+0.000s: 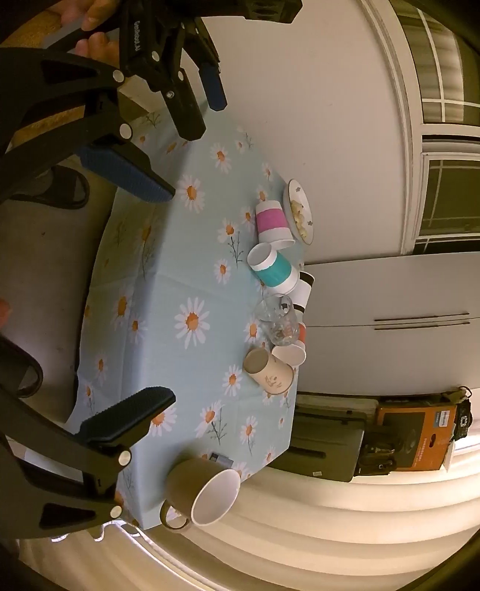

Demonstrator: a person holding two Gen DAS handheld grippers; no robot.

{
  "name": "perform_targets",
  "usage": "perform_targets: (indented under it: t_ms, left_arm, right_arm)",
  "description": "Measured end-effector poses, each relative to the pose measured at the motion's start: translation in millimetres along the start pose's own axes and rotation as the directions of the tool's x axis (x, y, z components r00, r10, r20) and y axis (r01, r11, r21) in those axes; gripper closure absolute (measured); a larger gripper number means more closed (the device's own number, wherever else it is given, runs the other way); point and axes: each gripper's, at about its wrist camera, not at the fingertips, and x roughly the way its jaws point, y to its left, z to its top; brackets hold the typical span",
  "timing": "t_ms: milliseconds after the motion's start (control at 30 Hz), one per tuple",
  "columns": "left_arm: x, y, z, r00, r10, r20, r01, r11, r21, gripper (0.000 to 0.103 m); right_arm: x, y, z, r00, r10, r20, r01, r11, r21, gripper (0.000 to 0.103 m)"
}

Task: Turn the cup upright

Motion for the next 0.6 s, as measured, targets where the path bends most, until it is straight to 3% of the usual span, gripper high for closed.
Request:
perform_targets:
  t_ms: [600]
  left_arm:
    - [-1.2,-4.3,-3.6,1.000,0.000,-0.014,0.000,1.000,0.005,0.007]
  right_arm:
    - [0.5,-3.5,-1.3,1.000,-0.002,-0.012,0.002,1.000,-0.005,0.004]
